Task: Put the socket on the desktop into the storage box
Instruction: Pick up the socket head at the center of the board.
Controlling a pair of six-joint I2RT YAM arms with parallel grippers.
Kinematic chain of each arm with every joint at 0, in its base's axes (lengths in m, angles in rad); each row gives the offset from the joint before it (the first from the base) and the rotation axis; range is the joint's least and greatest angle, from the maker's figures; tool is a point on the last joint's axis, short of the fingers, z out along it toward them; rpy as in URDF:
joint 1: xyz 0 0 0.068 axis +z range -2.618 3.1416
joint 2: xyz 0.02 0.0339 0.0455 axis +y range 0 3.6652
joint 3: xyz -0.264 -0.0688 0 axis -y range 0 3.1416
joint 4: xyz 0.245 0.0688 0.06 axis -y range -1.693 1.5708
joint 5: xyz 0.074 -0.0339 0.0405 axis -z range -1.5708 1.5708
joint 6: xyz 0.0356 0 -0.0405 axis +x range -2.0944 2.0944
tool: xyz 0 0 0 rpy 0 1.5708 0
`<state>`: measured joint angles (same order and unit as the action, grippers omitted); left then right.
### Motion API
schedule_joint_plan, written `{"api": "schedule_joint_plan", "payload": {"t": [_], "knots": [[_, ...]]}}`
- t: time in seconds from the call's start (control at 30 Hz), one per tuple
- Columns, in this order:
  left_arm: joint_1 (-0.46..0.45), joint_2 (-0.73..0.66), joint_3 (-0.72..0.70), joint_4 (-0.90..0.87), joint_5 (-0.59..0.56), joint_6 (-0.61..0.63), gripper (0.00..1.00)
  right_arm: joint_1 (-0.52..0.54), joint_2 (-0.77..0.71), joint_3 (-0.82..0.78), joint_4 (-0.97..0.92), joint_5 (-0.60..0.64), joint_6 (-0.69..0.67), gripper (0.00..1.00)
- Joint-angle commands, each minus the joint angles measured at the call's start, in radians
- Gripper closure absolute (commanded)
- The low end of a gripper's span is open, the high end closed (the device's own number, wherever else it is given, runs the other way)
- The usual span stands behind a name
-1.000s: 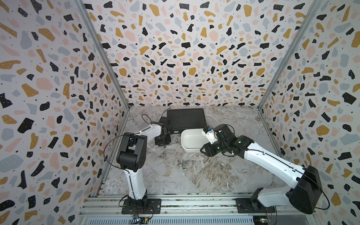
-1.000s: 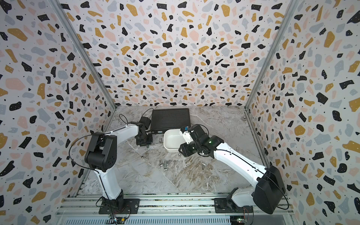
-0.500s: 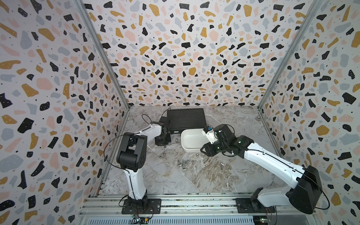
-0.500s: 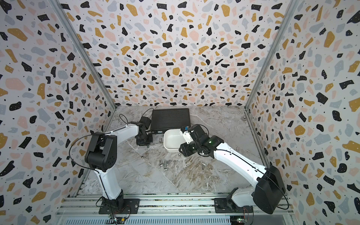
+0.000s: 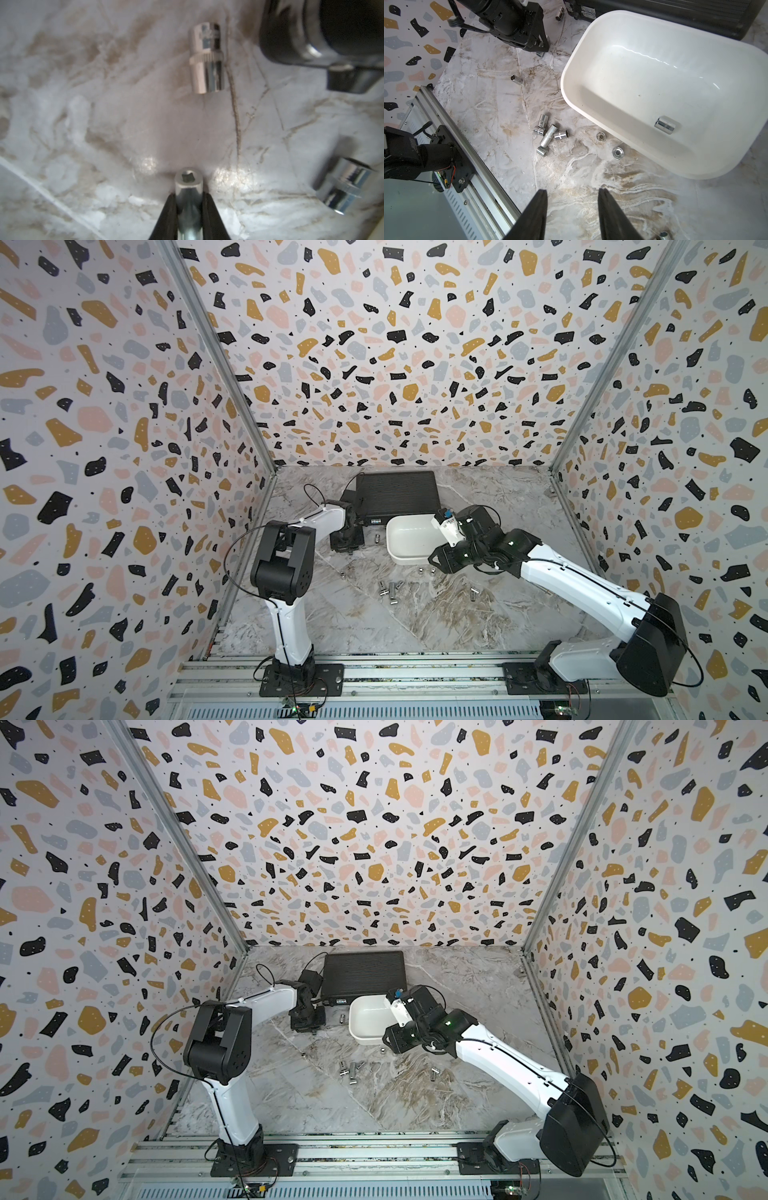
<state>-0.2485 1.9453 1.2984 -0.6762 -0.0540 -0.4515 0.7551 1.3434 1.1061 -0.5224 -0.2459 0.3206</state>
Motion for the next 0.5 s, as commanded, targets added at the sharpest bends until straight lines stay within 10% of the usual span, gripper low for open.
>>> {"api": "schedule_joint_plan", "payload": {"t": [0.0,0.47], "knots": [[0.005,0.014,-0.011,-0.013,-0.005,0.008,0.94,0.005,-0.021,0.017,-0.013,0.014,-0.007,0.55],[0.005,-0.152,-0.002,-0.06,0.052,0.022,1.0,0.003,-0.027,0.011,-0.015,0.013,0.006,0.55]]}}
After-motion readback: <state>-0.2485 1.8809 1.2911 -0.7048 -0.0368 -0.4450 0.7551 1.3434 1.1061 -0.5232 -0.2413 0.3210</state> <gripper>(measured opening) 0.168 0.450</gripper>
